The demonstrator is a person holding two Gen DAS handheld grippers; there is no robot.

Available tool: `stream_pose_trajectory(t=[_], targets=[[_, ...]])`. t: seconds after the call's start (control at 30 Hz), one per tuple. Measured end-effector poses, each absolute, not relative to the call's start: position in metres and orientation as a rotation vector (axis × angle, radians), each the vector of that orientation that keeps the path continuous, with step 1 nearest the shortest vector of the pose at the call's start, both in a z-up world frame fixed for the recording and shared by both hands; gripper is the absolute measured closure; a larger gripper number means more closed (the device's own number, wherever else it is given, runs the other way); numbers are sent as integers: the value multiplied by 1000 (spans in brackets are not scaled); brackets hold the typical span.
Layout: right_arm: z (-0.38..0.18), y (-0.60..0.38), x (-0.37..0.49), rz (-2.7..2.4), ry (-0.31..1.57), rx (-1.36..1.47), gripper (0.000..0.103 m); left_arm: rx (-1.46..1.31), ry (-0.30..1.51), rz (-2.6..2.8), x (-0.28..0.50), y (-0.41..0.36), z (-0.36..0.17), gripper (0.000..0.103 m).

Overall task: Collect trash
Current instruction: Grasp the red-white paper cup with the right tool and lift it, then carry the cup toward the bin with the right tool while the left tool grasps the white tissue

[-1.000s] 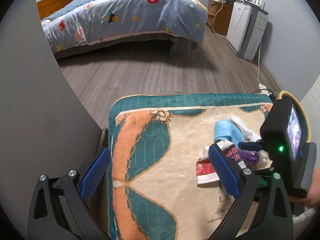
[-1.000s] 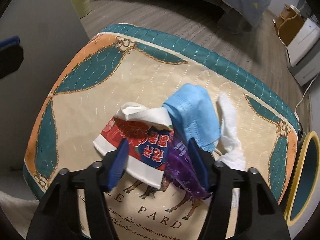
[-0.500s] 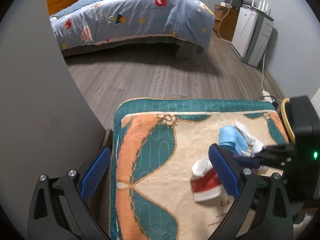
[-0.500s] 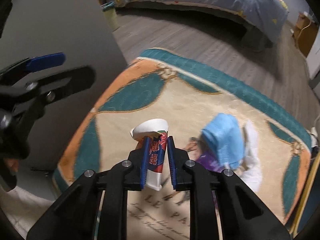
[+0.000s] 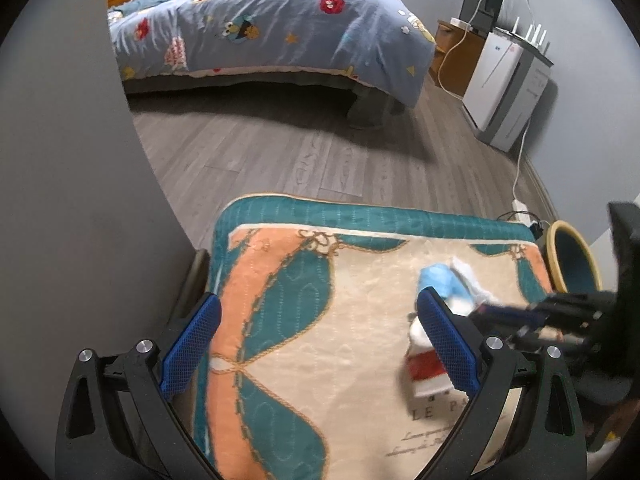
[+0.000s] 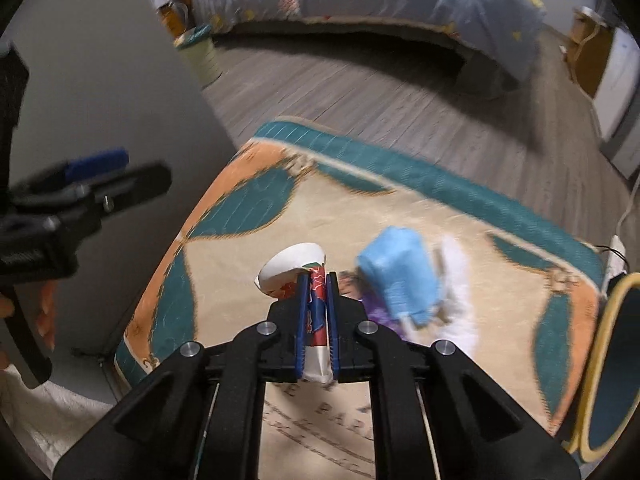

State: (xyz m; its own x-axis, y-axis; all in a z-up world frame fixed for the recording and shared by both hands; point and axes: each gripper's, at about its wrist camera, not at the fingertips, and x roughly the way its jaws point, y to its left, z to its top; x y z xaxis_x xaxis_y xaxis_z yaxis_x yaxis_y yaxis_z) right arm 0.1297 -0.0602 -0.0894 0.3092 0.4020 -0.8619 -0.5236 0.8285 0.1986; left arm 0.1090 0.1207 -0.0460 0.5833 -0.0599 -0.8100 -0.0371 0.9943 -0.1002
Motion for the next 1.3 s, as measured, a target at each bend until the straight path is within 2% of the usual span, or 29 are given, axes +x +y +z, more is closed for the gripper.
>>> stream_pose_trajectory(t=[0.4,0.73,1.0,1.07,1.13,1.27,1.3], targets=[[-42,-169,149,385,952,-59,95,29,978,-108,116,52,-58,6],[-56,-235,161,264,970,-56,95,120,1006,-220,126,-31,-87,6],[-66,-274,163,242,992,-16,95,153,1101,-294,140,-90,-123,9],[-66,-278,162,241,993,-15,95,158,1138,-301,145,-100,-134,16],[-66,-283,161,242,990,-8,95,168,1178,-304,149,-105,-144,32],[-65,-292,158,250,983,-4,95,220,1235,-297,155,-114,-159,46],[-64,-293,158,249,981,-7,95,223,1248,-298,156,-115,-163,54]])
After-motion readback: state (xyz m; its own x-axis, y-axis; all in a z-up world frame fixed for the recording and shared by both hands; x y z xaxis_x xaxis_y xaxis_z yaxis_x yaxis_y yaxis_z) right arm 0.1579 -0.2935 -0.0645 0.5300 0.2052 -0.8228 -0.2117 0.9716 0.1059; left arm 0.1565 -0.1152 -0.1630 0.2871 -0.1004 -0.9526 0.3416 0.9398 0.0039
